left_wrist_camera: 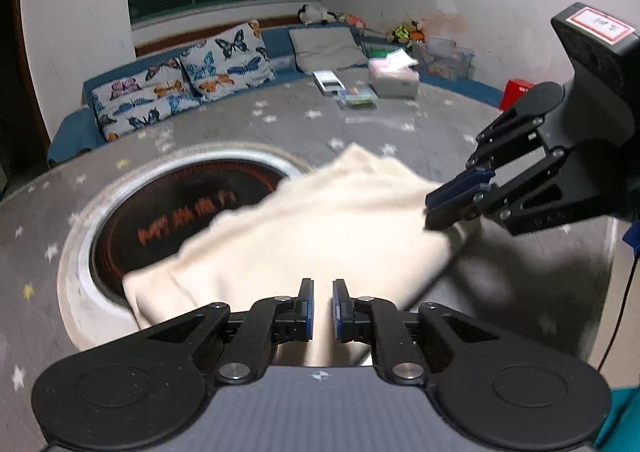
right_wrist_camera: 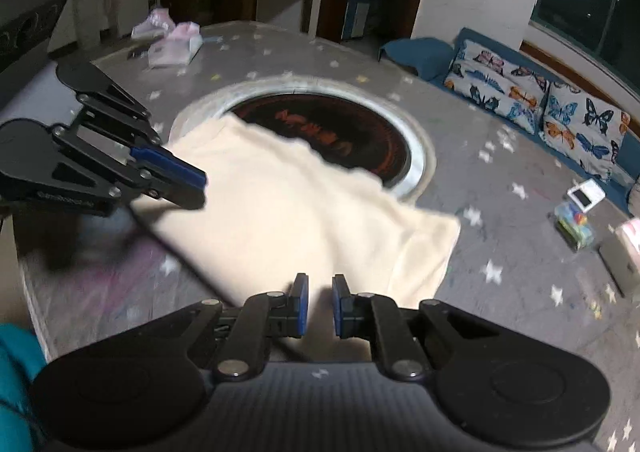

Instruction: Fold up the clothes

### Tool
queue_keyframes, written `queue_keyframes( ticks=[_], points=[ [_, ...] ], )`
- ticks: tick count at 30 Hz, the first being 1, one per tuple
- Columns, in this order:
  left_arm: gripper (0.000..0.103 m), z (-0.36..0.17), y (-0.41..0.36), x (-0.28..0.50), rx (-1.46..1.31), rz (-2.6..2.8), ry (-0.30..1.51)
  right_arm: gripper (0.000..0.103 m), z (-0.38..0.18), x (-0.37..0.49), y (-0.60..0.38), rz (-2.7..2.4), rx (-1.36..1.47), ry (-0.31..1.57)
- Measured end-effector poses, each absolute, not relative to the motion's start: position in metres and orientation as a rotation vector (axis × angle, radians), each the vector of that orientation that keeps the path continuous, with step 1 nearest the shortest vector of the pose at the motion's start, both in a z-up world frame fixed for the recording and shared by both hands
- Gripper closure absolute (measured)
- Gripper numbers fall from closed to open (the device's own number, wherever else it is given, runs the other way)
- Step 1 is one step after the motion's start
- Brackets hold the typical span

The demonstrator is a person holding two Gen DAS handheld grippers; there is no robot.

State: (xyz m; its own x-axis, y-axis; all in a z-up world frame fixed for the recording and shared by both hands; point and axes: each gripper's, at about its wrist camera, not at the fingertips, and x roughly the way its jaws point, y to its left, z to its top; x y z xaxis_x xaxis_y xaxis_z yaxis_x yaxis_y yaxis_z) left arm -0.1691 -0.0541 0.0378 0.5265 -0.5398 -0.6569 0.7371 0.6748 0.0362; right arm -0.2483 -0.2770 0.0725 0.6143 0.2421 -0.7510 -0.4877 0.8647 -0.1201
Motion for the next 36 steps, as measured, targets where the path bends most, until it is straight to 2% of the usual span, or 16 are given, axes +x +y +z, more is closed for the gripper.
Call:
queue_keyframes(
  ticks=[3, 21, 24, 36],
  points=[
    [0.091, 0.026, -0.046, -0.173, 0.337, -0.751, 0.654, 0.092, 0.065, -0.252, -0.282, 0.421, -0.312, 0.803],
    [0.09, 0.043, 0.007, -0.145, 0.075, -0.64, 0.691, 0.092, 0.082, -0.251, -0.28, 0.419, -0.325, 0.788],
    [0.089, 0.03, 0.006, -0.132, 0.089, -0.604, 0.742, 0.092, 0.074, -0.243, -0.28, 0.417, -0.312, 0.804],
    [0.085, 0.027, 0.01, -0.131, 0.144, -0.598, 0.705, 0.091, 0.068, -0.229, -0.288, 0.401, -0.285, 0.82]
  ],
)
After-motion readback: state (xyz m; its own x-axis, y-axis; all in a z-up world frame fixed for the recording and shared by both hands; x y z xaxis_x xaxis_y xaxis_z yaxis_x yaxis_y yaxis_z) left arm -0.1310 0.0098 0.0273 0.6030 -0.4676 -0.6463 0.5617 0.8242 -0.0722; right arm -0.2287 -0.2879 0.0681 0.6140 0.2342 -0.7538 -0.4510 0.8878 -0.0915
